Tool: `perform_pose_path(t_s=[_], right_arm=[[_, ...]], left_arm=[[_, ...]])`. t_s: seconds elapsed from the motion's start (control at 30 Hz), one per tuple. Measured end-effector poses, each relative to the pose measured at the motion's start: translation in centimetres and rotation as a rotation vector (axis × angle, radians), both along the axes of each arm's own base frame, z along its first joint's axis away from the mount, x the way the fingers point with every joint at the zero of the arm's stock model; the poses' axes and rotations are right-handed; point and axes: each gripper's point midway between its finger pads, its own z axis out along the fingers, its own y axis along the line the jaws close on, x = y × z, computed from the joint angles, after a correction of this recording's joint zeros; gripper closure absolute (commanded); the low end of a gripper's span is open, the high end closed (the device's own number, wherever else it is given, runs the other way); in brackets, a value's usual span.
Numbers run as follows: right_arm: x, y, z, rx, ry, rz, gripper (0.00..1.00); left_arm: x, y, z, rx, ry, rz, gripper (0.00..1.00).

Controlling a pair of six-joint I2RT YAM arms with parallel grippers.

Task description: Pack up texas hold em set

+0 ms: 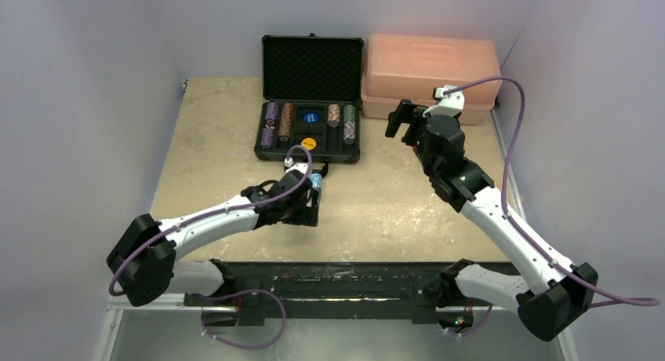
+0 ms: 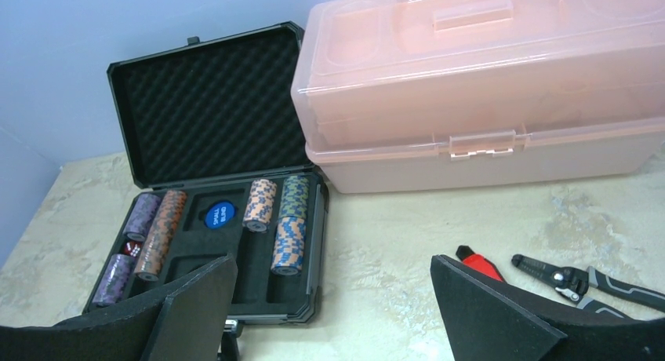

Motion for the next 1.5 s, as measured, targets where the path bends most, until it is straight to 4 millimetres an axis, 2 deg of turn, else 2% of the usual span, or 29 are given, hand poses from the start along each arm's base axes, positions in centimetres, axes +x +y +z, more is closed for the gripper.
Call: perform_pose_path(t_s=[0.27,0.5,0.67,0.8,0.97,1.5], right_arm=[[0.1,0.0,-0.2,-0.003,0.005,0.000,0.01],[0.5,0.3,-1.3,-0.020,0.034,0.000,0.01],[0.7,0.4,-1.8,-0.029,0.049,0.000,0.01],[0.7,0.4,-2.0,-0.031,0.053,0.000,0.01],[0.6,0.4,-2.1,-0.033,0.057,0.000,0.01],[0.8,0.5,-2.7,-0.043,0.076,0.004,0.01]], left_arm=[[-0.1,-0.8,-1.9,0.036,-0.031,-0.012,0.23],[0.2,-0.1,-4.0,0.137,-0.013,0.036,0.26],[1.4,-1.1,-3.3,0.158,-0.043,0.041,0.26],[3.2,-2.4,-2.0,0.154,-0.080,0.057,0.27],[4.7,-3.4,-1.3,0.178,-0.102,0.074,0.31],[6.6,-1.8,-2.5,0.244,-0.076,0.130,0.37]])
